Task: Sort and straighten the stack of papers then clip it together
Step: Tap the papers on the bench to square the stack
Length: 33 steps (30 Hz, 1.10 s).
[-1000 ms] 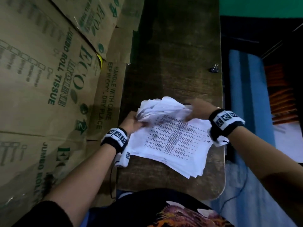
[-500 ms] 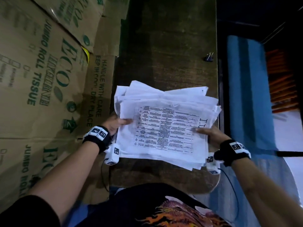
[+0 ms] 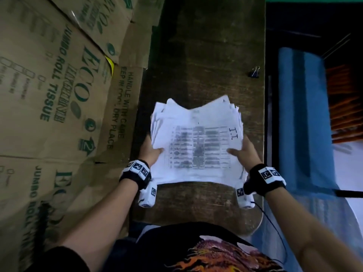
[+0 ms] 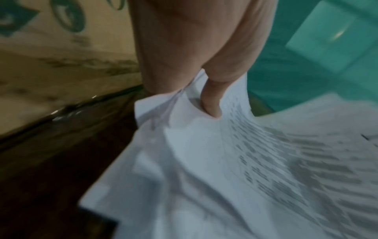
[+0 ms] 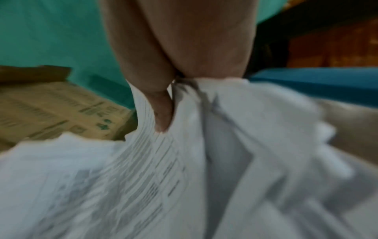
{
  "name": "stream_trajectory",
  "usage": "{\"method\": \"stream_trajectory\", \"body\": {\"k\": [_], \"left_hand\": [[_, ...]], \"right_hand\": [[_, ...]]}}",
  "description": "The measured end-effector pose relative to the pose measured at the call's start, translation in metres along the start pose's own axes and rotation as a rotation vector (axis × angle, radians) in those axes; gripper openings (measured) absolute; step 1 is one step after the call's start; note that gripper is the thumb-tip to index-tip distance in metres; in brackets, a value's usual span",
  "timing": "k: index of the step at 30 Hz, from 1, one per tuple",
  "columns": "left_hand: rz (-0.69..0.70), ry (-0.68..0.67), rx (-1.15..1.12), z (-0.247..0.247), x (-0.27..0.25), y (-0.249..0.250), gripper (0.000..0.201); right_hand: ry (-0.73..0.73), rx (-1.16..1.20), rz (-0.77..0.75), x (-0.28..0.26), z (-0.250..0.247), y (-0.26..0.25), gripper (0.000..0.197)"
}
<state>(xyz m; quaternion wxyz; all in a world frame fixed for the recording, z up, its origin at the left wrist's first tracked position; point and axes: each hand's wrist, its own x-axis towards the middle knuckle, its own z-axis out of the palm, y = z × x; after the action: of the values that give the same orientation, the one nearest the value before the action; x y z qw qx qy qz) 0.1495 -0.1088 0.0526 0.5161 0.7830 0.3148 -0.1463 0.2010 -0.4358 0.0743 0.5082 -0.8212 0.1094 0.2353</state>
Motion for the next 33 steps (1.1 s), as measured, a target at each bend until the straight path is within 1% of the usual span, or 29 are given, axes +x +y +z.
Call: {"method": "stream_trajectory", "body": {"k": [2, 3, 4, 6, 8, 9, 10, 11, 12, 13, 15, 17, 19, 20, 22, 23, 25, 27, 28, 29, 30, 31, 32, 33], "left_hand": [[0.080, 0.134, -0.001, 0.000, 0.001, 0.021, 0.075], [0.119, 0.198, -0.060, -0.002, 0.002, 0.030, 0.070], [0.159, 0.261, -0.143, -0.005, 0.000, 0.043, 0.064], [0.212, 0.351, -0.333, -0.012, -0.006, 0.061, 0.052], [0.265, 0.415, -0.423, -0.019, -0.012, 0.069, 0.042], [0.290, 0.409, -0.427, -0.023, -0.013, 0.067, 0.036], [0.310, 0.387, -0.406, -0.027, -0.015, 0.064, 0.031], [0.309, 0.336, -0.351, -0.030, -0.014, 0.059, 0.028], [0.301, 0.310, -0.301, -0.031, -0.012, 0.052, 0.028], [0.257, 0.274, -0.284, -0.032, -0.010, 0.045, 0.032], [0.167, 0.247, -0.321, -0.037, -0.010, 0.042, 0.039], [0.168, 0.210, -0.330, -0.045, -0.007, 0.041, 0.038], [0.185, 0.128, -0.310, -0.055, -0.007, 0.046, 0.047], [0.167, 0.097, -0.285, -0.057, -0.006, 0.048, 0.049], [0.090, 0.075, -0.265, -0.052, -0.006, 0.051, 0.044], [0.078, 0.087, -0.286, -0.048, -0.005, 0.053, 0.044], [0.101, 0.163, -0.323, -0.042, -0.004, 0.060, 0.045], [0.143, 0.252, -0.358, -0.043, -0.007, 0.072, 0.048], [0.178, 0.274, -0.396, -0.045, -0.006, 0.078, 0.044], [0.202, 0.268, -0.438, -0.047, -0.004, 0.081, 0.039], [0.227, 0.280, -0.450, -0.050, -0.008, 0.087, 0.037], [0.259, 0.308, -0.442, -0.052, -0.009, 0.087, 0.042], [0.323, 0.335, -0.435, -0.052, -0.013, 0.088, 0.049], [0.360, 0.339, -0.422, -0.050, -0.010, 0.081, 0.054]], "right_hand": [[0.107, -0.136, -0.134, 0.003, 0.000, -0.023, 0.051], [0.168, -0.137, -0.201, 0.003, 0.000, -0.034, 0.049], [0.239, -0.095, -0.259, 0.000, -0.001, -0.045, 0.045], [0.347, 0.092, -0.326, -0.012, -0.003, -0.064, 0.034], [0.349, 0.268, -0.355, -0.025, -0.011, -0.071, 0.020], [0.322, 0.291, -0.370, -0.031, -0.014, -0.071, 0.016], [0.303, 0.283, -0.374, -0.034, -0.017, -0.066, 0.019], [0.294, 0.269, -0.381, -0.037, -0.018, -0.062, 0.023], [0.290, 0.257, -0.390, -0.038, -0.017, -0.060, 0.028], [0.279, 0.244, -0.408, -0.037, -0.015, -0.059, 0.032], [0.260, 0.249, -0.406, -0.032, -0.012, -0.056, 0.036], [0.263, 0.278, -0.379, -0.024, -0.019, -0.054, 0.036], [0.245, 0.281, -0.363, -0.020, -0.028, -0.051, 0.041], [0.243, 0.250, -0.351, -0.021, -0.029, -0.053, 0.042], [0.248, 0.187, -0.350, -0.021, -0.021, -0.056, 0.041], [0.265, 0.166, -0.369, -0.019, -0.017, -0.056, 0.040], [0.312, 0.177, -0.352, -0.013, -0.013, -0.056, 0.030], [0.349, 0.264, -0.294, -0.011, -0.016, -0.056, 0.018], [0.376, 0.282, -0.295, -0.014, -0.019, -0.059, 0.015], [0.400, 0.281, -0.325, -0.019, -0.019, -0.063, 0.014], [0.415, 0.278, -0.344, -0.025, -0.018, -0.067, 0.016], [0.408, 0.273, -0.365, -0.029, -0.016, -0.071, 0.018], [0.397, 0.253, -0.371, -0.034, -0.013, -0.073, 0.023], [0.380, 0.241, -0.392, -0.038, -0.008, -0.072, 0.029]]}}
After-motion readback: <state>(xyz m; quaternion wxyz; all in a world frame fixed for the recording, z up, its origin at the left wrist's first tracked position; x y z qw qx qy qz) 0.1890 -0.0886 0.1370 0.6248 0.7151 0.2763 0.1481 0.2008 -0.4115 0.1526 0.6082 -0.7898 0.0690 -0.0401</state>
